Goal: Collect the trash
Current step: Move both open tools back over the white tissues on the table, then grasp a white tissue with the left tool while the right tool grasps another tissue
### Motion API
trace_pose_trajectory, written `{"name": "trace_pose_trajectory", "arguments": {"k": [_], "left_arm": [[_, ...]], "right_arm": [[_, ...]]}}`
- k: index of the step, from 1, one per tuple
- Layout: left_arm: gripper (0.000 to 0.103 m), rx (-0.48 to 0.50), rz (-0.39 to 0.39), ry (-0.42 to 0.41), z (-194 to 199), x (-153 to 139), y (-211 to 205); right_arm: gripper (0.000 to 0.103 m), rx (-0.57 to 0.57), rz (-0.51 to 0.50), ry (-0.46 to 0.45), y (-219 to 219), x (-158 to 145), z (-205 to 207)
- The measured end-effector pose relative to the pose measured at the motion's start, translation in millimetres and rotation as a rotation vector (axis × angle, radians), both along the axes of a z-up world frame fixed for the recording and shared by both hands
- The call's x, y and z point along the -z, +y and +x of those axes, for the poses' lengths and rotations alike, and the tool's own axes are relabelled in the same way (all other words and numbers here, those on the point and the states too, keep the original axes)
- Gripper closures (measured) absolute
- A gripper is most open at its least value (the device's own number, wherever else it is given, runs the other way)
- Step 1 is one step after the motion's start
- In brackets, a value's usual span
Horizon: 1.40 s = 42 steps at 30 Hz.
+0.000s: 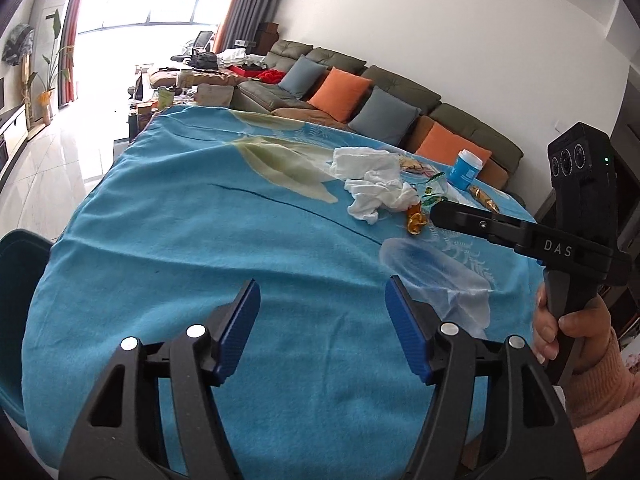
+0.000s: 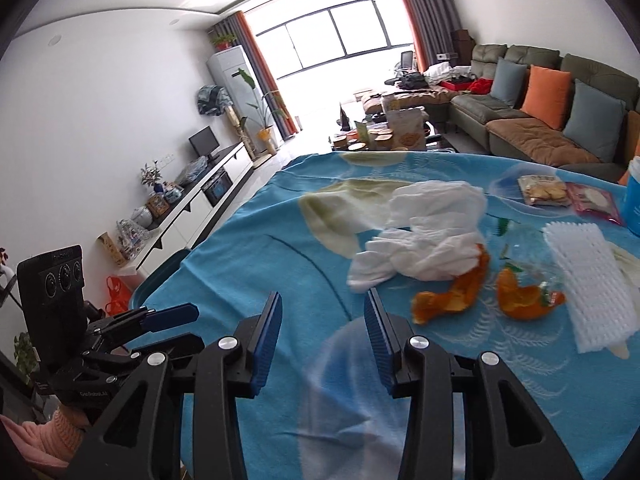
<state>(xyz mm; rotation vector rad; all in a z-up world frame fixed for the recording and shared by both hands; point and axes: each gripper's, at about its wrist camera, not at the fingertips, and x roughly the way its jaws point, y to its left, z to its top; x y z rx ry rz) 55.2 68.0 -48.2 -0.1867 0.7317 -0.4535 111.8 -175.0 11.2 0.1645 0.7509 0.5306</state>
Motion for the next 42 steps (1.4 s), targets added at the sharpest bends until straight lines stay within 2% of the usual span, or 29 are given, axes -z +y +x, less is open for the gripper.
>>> {"name": "trace_pose_trajectory", "arguments": {"k": [16,22,25,31,33,35,40,41,42], "left_arm": [[0.043,0.117,0.098,0.076,98,-8,-81],[0.044,0.142,0.126,0.114,126,-2,-103],[0.045,0.153,0.132,0.146,137,3,-111],[0.057,0.156,0.153,0.173,147,15,-118],[0.065,0.158,0.156,0.172,148,16,-118],[0.073,0.156,0.161,0.169,149,17,-117],[0.084,0.152,0.149,0.167,151,19,-112],[0.088,0.153,0.147,0.167,152,19,-112],[0.09,0.153,0.147,0.166,152,19,-111]], "right_arm": [[0.063,0.124,-0.003,-0.055,-64,-10,30],[0.063,0.115,-0.007,-0.044,-69,-15,60],[0.059,0.097,-0.028,-0.023,-63,-17,83],[0.054,0.076,-0.082,0.036,-47,-8,126],[0.054,0.071,-0.094,0.064,-43,-1,137],[0.052,0.064,-0.105,0.093,-40,5,145],[0.052,0.062,-0.125,0.144,-38,20,158],[0.053,0.059,-0.13,0.145,-36,22,158],[0.059,0.058,-0.133,0.146,-35,23,158]]}}
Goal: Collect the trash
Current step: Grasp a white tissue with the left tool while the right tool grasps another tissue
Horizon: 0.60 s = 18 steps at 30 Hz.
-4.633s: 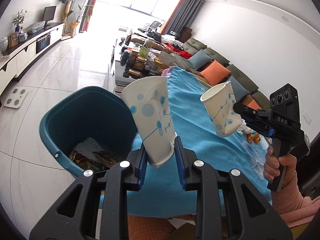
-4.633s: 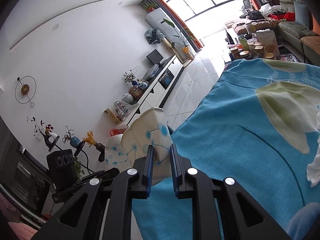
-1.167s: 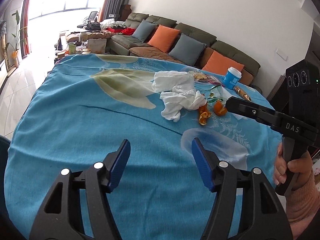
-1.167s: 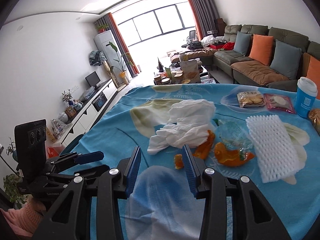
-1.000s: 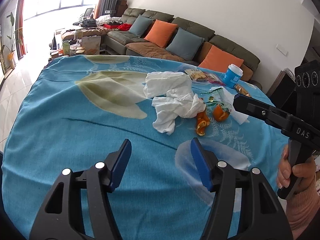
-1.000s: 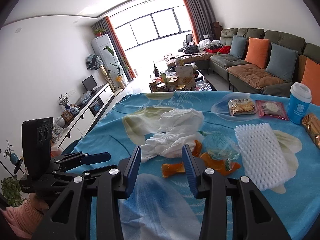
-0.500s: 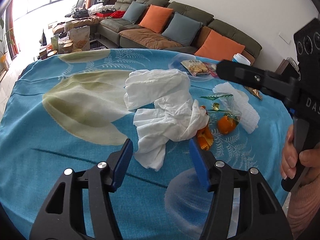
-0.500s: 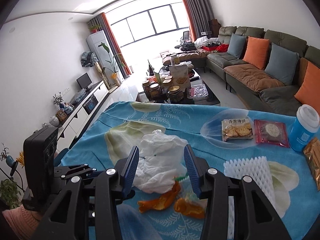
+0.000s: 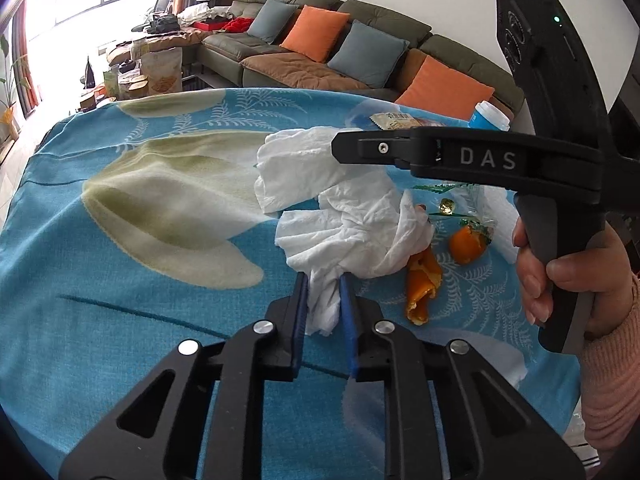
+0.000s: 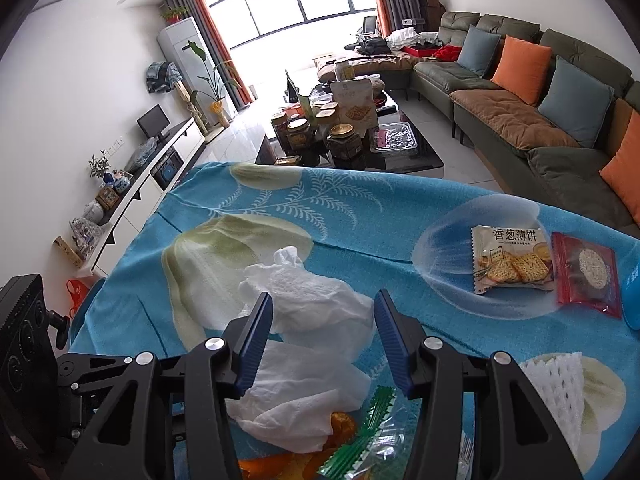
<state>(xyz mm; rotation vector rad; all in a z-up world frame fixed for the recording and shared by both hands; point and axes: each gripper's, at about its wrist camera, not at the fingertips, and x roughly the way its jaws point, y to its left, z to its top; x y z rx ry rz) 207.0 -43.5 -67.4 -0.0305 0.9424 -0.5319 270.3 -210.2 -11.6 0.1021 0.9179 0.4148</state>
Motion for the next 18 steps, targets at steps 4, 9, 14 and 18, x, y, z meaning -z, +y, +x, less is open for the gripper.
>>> {"name": "trace_pose_trajectory", "arguments": {"k": [4,9,14,18], "left_arm": [[0.093,0.005,-0.008,-0.004,-3,0,3],[0.095,0.002,-0.034,-0.022,-11,-3,13],[0.096,-0.012,-0.063,-0.047,-25,-12,23],[0.096,-0.018,-0.079,-0.08,-41,-22,39]], "right_arm": [[0.087,-0.011,0.012,0.002,0,0,0],[0.093,-0.019,0.033,-0.046,-2,-13,-9],[0.093,-0.014,0.086,-0.092,-7,-30,-22],[0.093,-0.025,0.121,-0.121,-8,-42,-34]]}}
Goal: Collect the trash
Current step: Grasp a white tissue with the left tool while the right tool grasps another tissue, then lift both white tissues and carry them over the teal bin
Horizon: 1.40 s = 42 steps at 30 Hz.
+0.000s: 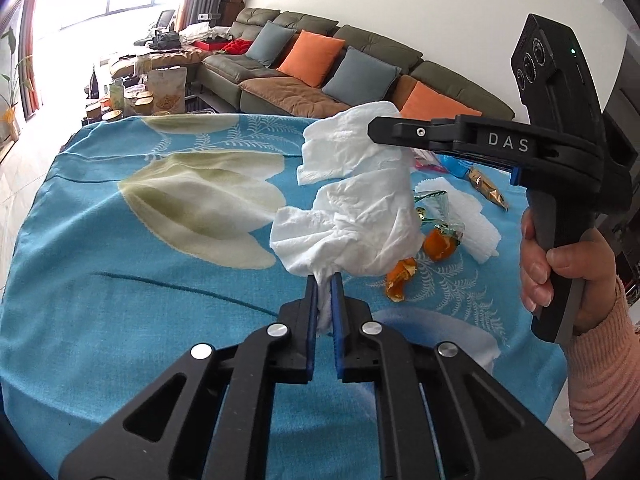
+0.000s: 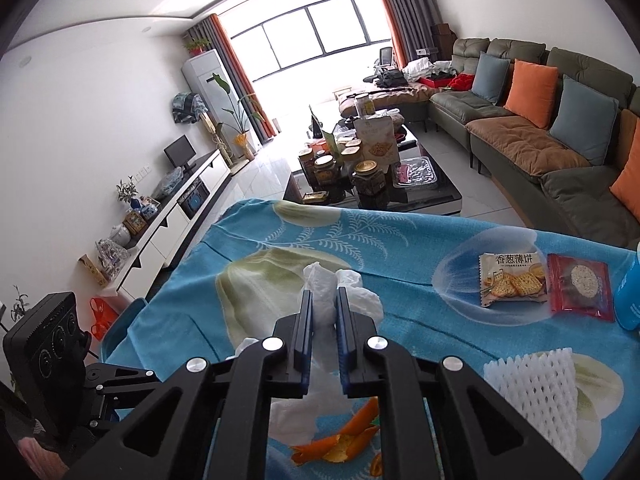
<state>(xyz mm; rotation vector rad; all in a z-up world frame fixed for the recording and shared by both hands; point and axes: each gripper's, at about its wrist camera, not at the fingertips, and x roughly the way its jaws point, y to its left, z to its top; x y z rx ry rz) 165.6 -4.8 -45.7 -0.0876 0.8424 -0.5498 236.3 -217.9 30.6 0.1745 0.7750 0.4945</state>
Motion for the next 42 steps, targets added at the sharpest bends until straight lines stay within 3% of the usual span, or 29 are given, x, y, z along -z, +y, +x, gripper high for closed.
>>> {"name": "trace_pose_trajectory", "arguments": {"k": [11,19,28,42], "left_arm": [[0.096,-0.068,-0.066,-0.066,-55,-28,62],[0.096,-0.163,-0.117,-0.058,-98,-24,115],[0.096,-0.254,-0.116,-0.073,-141,-26,161],[0.096,-0.363,-0.098,-0.099,-177,-34,200]], "right_arm": [[0.093,-0.052,0.089,-0.066,11,-25,-38],[0.093,-0.104,0.136,-0.063,27,-23,-61],[0.093,-0.173,0.169,-0.04,58,-13,-78],[0.093,-0.266,0.19,-0.005,102,2,-95]]}}
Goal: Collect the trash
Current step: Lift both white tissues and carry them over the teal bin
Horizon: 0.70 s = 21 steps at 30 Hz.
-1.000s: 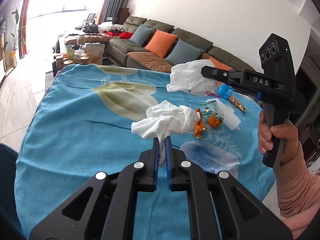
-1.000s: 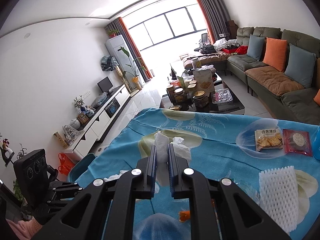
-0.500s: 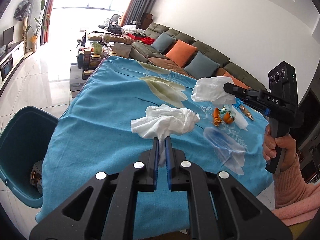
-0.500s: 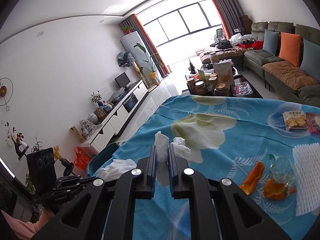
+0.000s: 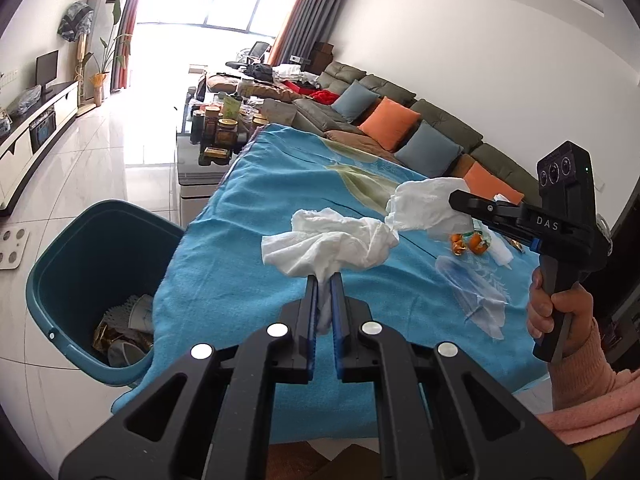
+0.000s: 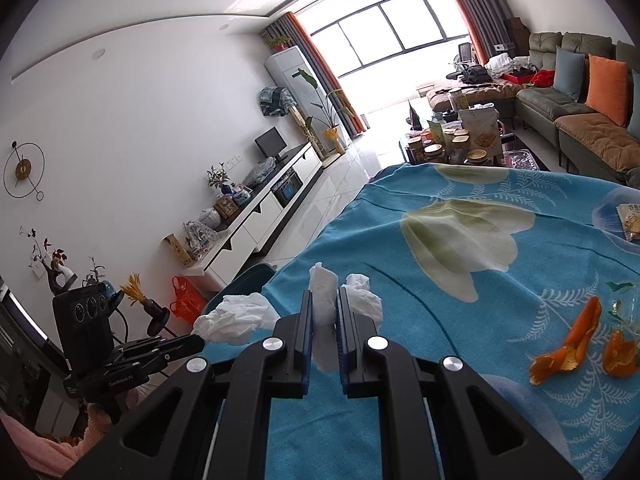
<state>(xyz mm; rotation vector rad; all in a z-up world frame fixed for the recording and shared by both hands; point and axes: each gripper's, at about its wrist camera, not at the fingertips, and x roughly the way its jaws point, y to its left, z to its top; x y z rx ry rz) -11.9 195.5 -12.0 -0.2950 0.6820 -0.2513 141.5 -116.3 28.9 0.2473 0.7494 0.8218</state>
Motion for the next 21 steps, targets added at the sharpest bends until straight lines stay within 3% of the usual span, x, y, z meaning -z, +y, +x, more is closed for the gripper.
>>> {"name": "trace_pose_trajectory", "arguments": {"k": [21], "left_arm": [[0.096,-0.183,0.004,0.013,-25,6,63]], "right_arm": [[0.093,-0.125,-0.003,0.024,68,3,-1]]}}
